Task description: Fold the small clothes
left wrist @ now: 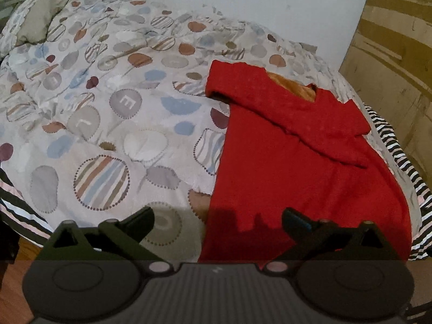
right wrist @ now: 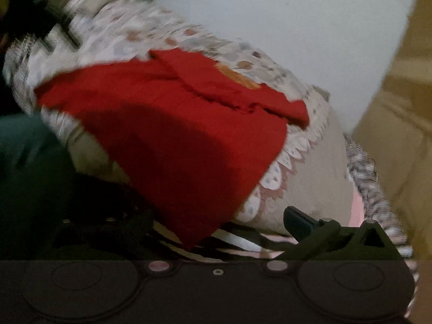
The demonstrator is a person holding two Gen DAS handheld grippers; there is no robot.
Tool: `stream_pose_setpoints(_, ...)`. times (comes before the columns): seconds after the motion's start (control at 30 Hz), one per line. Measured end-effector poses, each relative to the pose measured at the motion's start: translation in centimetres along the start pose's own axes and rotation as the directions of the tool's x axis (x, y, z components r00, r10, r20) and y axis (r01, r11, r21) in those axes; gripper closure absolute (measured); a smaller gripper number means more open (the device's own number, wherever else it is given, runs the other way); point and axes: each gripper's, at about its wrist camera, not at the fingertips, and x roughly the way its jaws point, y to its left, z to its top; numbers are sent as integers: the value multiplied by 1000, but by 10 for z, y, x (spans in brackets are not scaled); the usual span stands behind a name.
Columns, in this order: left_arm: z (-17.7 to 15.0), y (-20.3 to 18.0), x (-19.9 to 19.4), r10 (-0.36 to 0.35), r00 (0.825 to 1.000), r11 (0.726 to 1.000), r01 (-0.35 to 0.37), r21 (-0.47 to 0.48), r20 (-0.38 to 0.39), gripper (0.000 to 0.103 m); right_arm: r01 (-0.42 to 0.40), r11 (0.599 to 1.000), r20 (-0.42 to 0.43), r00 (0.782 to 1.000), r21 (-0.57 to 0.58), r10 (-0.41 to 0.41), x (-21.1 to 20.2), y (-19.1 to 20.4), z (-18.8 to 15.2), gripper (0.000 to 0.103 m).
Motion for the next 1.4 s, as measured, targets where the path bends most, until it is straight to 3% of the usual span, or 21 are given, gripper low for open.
stream_pose_setpoints(0.13,-1,0,-2,0,1000,1000,0,-2,-8,1,65,977,-8,998,-201,-68,16,27,-3,1)
stream_pose_setpoints(0.27,-4,1,-3,7,1000,1000,-7,-3,-13,1,122,924,-6,991,-364,-133,36,48,-11,1)
stream_pose_setpoints(0.37,-6,1,-4,16,1000,1000,-16,0,-13,1,235,840,35,968,-490,-250,53,62,-20,1)
stream_pose_setpoints(0.47,-7,2,-7,16,1000,1000,-16,-3,-3,1,357,711,106,922,-606,-372,73,72,-32,1)
stream_pose_setpoints(0.57,-8,3,-12,9,1000,1000,-8,-18,29,1,416,608,194,897,-676,-398,79,79,-42,1)
stream_pose_setpoints(0.7,-9,1,-17,-13,998,1000,14,-25,58,1,455,543,284,884,-706,-372,72,82,-50,2)
stream_pose_setpoints(0.77,-10,0,-16,-24,998,999,26,-24,56,0,456,551,300,886,-699,-353,66,80,-50,12)
stream_pose_setpoints(0.83,-12,-2,-15,-36,998,999,37,-28,48,0,448,583,300,892,-678,-337,60,75,-47,31)
stream_pose_setpoints(0.9,-15,-3,-12,-56,998,998,57,-34,31,0,440,617,299,897,-653,-325,53,69,-42,41)
stream_pose_setpoints(1.0,-20,-6,-11,-80,997,996,80,-30,14,1,435,652,299,901,-621,-315,46,63,-33,77)
stream_pose_setpoints(1.03,-21,-7,-11,-85,996,996,85,-27,15,0,432,660,303,902,-615,-308,44,61,-29,83)
stream_pose_setpoints(1.23,-25,-9,-17,-96,995,995,97,-18,28,0,376,709,299,924,-596,-239,13,46,-16,89)
stream_pose_setpoints(1.4,-32,-14,-23,-80,994,996,77,36,80,1,314,826,291,937,-469,-191,-19,28,9,94)
